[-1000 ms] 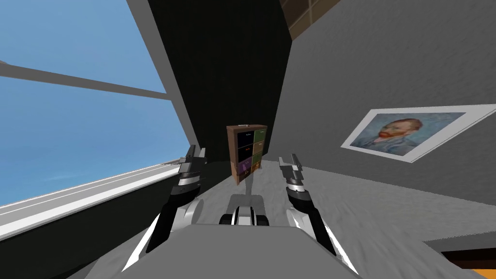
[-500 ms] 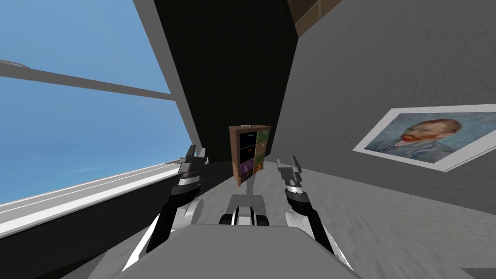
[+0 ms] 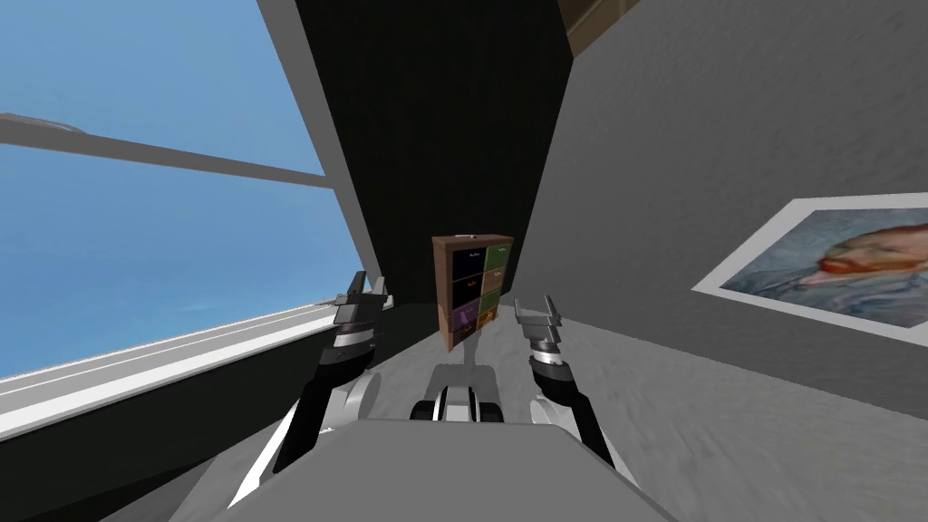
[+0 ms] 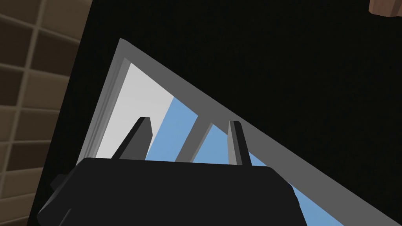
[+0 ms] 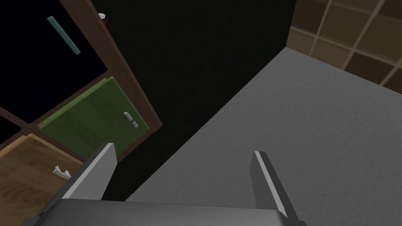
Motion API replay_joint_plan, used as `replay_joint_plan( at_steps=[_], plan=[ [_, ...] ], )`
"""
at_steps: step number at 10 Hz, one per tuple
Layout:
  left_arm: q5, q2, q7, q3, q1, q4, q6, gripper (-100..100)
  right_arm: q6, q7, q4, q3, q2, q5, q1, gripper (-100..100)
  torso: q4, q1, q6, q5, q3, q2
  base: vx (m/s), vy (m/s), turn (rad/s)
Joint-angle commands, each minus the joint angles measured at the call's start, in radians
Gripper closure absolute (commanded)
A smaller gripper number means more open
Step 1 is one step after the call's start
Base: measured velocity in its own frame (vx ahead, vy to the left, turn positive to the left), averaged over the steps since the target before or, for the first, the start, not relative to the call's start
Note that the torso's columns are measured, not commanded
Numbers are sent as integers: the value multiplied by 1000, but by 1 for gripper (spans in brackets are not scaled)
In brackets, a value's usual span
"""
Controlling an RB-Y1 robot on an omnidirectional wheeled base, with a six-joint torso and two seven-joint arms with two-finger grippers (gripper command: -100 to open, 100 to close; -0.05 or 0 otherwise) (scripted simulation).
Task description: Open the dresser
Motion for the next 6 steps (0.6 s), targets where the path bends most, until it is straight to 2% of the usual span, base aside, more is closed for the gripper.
replay_joint_plan(
  at_steps=[1, 2, 3, 4, 5, 6],
  plan=[
    [0, 0, 0, 0, 0, 0, 0, 0, -21, -68, 20, 24, -4, -43, 3, -100, 0, 0, 0, 0, 0, 0, 63, -2, 70],
    [0, 0, 0, 0, 0, 0, 0, 0, -39, -101, 39, 47, -5, -81, 3, -100, 0, 0, 0, 0, 0, 0, 78, -3, 132],
    [0, 0, 0, 0, 0, 0, 0, 0, -39, -122, 39, 47, -5, -81, 3, -100, 0, 0, -1, 0, 0, -1, 64, -7, 83],
    [0, 0, 0, 0, 0, 0, 0, 0, -58, -155, 59, 70, -6, -121, 3, -100, 0, 0, 0, 0, 0, 0, 79, -9, 148],
    [0, 0, 0, 0, 0, 0, 0, 0, -58, -179, 59, 70, -6, -121, 3, -100, 0, 0, -1, 0, 0, -1, 69, -14, 65],
    [0, 0, 0, 0, 0, 0, 0, 0, -77, -210, 79, 95, -7, -161, 1, -100, 0, 0, 0, 0, 0, 0, 66, -22, 173]
  ],
)
